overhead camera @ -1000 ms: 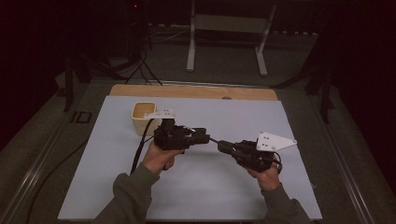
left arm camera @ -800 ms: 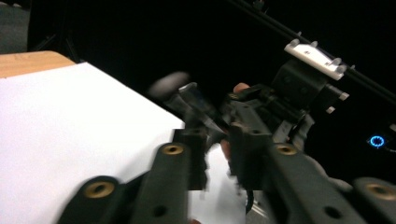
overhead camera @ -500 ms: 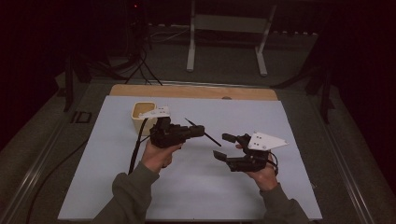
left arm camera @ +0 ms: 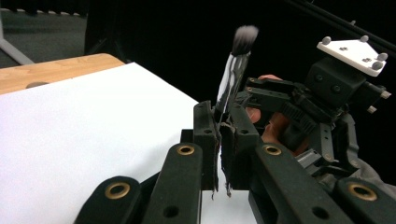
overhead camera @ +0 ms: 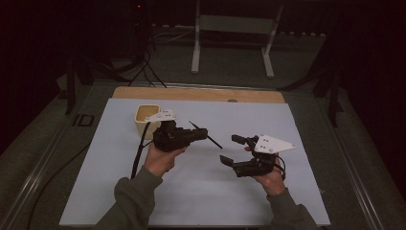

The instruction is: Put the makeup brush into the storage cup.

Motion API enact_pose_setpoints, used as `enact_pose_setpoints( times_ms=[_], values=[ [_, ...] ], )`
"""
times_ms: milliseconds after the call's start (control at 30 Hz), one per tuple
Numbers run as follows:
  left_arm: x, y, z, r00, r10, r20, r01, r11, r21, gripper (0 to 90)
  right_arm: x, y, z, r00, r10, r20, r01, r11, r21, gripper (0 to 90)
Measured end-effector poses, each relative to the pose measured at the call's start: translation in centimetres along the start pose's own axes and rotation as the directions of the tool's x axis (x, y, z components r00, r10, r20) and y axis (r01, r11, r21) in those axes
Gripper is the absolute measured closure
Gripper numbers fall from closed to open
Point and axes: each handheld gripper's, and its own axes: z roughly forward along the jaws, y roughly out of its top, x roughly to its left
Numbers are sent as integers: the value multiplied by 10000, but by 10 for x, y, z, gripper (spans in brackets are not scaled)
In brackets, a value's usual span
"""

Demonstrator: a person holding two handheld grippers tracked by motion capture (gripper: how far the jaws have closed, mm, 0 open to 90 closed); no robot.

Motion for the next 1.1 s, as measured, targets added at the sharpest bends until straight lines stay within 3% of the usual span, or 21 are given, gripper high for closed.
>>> enact_pose_setpoints(
  times_ms=[633, 1100],
  values=[
    [0, 1, -4, 9942, 450, -978, -431, 9989, 208, 861, -1, -1, 0, 9999, 54, 102, -55, 10000, 68, 136],
    [2, 2, -7, 9885, 599, -1392, -572, 9981, 231, 861, -2, -2, -1, 9998, 73, 177, -75, 9999, 115, 126]
  ],
)
